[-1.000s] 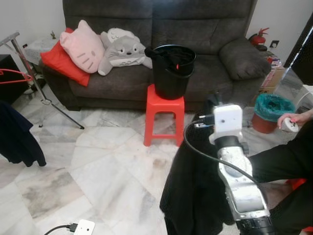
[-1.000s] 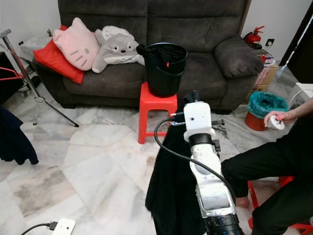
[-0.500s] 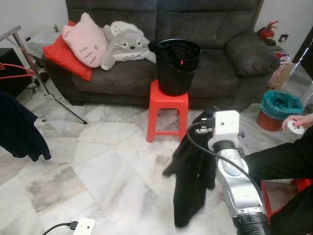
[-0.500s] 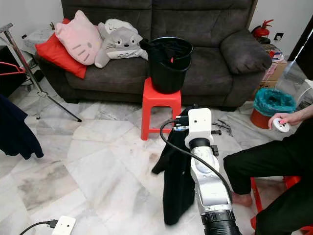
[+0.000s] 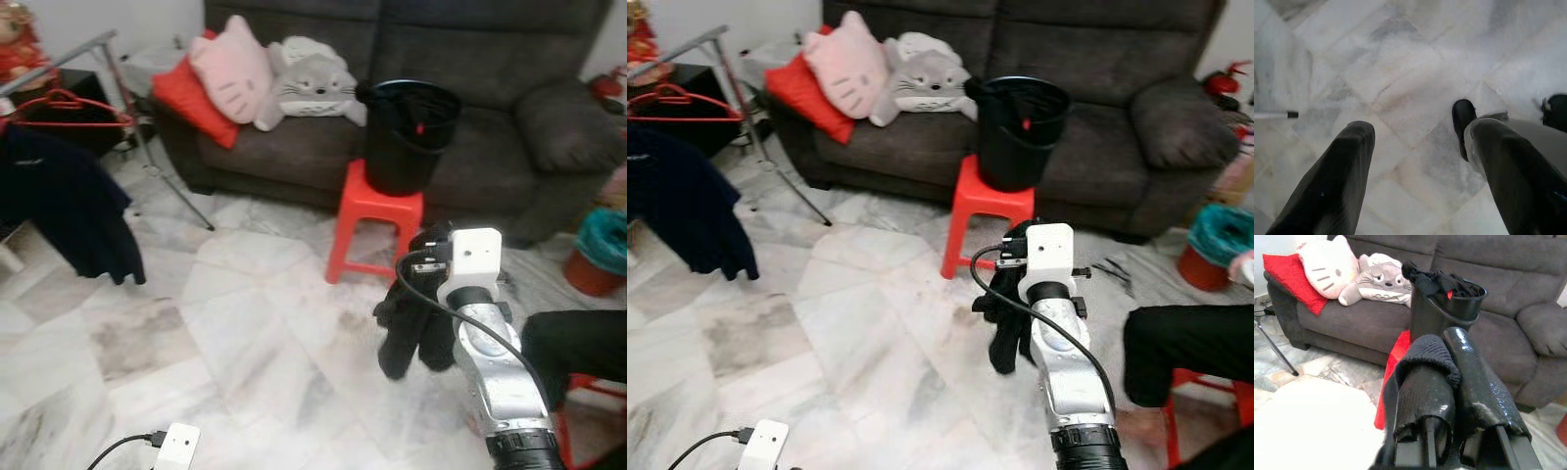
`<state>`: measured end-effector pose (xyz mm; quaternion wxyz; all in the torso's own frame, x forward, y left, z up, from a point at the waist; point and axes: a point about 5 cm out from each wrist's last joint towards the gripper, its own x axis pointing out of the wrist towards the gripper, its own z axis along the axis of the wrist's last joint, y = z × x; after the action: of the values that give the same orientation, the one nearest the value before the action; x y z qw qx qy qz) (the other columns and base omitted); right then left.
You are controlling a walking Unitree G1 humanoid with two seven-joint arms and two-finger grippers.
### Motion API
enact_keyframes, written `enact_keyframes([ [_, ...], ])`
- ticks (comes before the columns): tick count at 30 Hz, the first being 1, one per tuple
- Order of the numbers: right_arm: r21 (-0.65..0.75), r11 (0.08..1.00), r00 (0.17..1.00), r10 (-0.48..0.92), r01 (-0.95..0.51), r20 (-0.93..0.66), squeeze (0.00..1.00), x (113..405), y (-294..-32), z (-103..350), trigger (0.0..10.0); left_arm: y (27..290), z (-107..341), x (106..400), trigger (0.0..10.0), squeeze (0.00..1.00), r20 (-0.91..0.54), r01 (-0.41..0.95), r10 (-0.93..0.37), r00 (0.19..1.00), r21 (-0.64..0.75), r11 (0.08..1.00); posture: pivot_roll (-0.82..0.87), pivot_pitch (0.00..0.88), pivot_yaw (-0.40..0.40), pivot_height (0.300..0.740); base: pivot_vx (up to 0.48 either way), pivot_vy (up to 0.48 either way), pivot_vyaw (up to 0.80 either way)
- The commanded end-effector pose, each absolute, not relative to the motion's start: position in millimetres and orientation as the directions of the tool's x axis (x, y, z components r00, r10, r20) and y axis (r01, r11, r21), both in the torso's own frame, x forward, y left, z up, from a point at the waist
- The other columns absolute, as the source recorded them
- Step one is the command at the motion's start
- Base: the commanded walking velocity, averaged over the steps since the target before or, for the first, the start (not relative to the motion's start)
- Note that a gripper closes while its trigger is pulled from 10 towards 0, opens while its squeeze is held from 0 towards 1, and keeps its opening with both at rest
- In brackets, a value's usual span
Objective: Hang hanger
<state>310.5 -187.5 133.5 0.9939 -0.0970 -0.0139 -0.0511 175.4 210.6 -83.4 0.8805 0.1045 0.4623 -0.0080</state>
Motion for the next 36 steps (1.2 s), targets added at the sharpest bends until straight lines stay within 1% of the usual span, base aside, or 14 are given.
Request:
enact_keyframes([
  [1,-0.181,0.975,0.99,-0.111,0.126,0.093,0.0,311.1,-193.5,146.0,10.0,210.0,-85.2,173.2,10.0,0.0,-0.829,0.08,0.097,0.551,0.168,0.983,-0.18,0.0,-0.003,0.74,0.0,0.0,0.8],
  [5,-0.182,0.973,0.987,-0.128,0.144,0.096,0.0,307.8,-198.0,145.6,10.0,210.5,-85.7,172.5,10.0,0.0,-0.836,0.059,0.102,0.539,0.159,0.986,-0.2,0.0,0.015,0.74,0.0,0.0,0.8],
  [9,-0.171,0.976,0.989,-0.119,0.132,0.085,0.0,300.8,-191.5,141.6,10.0,214.8,-87.2,167.5,10.0,0.0,-0.842,0.029,0.121,0.525,0.159,0.987,-0.21,0.0,0.02,0.74,0.0,0.0,0.8],
  [12,-0.178,0.98,0.995,-0.074,0.085,0.068,0.0,301.4,-182.6,138.1,10.0,217.0,-87.9,164.5,10.0,0.0,-0.84,-0.005,0.136,0.526,0.157,0.988,-0.17,0.0,-0.011,0.74,0.0,0.0,0.8],
  [13,-0.177,0.982,0.997,-0.052,0.062,0.061,0.0,303.3,-179.3,136.2,10.0,217.4,-88.3,163.2,10.0,0.0,-0.837,-0.018,0.144,0.528,0.158,0.987,-0.15,0.0,-0.032,0.74,0.0,0.0,0.8],
  [18,-0.179,0.984,0.998,0.02,-0.01,0.051,0.0,313.6,-167.1,137.7,10.0,216.9,-89.6,159.5,10.0,0.0,-0.83,-0.091,0.173,0.531,0.148,0.985,-0.08,0.0,-0.083,0.74,0.0,0.0,0.8],
  [19,-0.186,0.982,0.998,0.046,-0.037,0.046,0.0,315.3,-162.1,137.9,10.0,216.7,-90.3,157.8,10.0,0.0,-0.83,-0.11,0.181,0.527,0.144,0.983,-0.07,0.0,-0.11,0.74,0.0,0.0,0.8],
  [20,-0.186,0.982,0.998,0.046,-0.037,0.046,0.0,315.3,-162.1,137.9,10.0,216.7,-90.3,157.8,10.0,0.0,-0.83,-0.11,0.181,0.527,0.144,0.983,-0.07,0.0,-0.11,0.74,0.0,0.0,0.8],
  [22,-0.188,0.976,0.992,0.116,-0.106,0.04,0.0,315.0,-147.7,139.3,10.0,217.7,-92.4,152.4,10.0,0.0,-0.836,-0.143,0.202,0.51,0.149,0.978,-0.05,0.0,-0.153,0.74,0.0,0.0,0.8],
  [27,-0.202,0.962,0.982,0.188,-0.182,0.011,0.0,311.9,-137.8,133.7,10.0,215.4,-96.5,143.1,10.0,0.0,-0.852,-0.195,0.218,0.477,0.14,0.971,0.0,0.0,-0.183,0.74,0.0,0.0,0.8],
  [28,-0.2,0.959,0.979,0.204,-0.2,0.001,0.0,313.1,-136.0,130.6,10.0,213.4,-97.8,140.7,10.0,0.0,-0.855,-0.198,0.217,0.47,0.137,0.971,0.04,0.0,-0.199,0.74,0.0,0.0,0.8],
  [32,-0.201,0.955,0.975,0.223,-0.219,-0.003,0.0,319.1,-131.6,128.0,10.0,210.1,-99.3,137.9,10.0,0.0,-0.858,-0.227,0.223,0.463,0.129,0.965,0.07,0.0,-0.191,0.74,0.0,0.0,0.8],
  [36,-0.176,0.965,0.978,0.205,-0.196,0.035,0.0,324.9,-128.1,135.3,10.0,208.9,-99.6,137.3,10.0,0.0,-0.859,-0.19,0.215,0.465,0.14,0.972,0.05,0.0,-0.162,0.74,0.0,0.0,0.8],
])
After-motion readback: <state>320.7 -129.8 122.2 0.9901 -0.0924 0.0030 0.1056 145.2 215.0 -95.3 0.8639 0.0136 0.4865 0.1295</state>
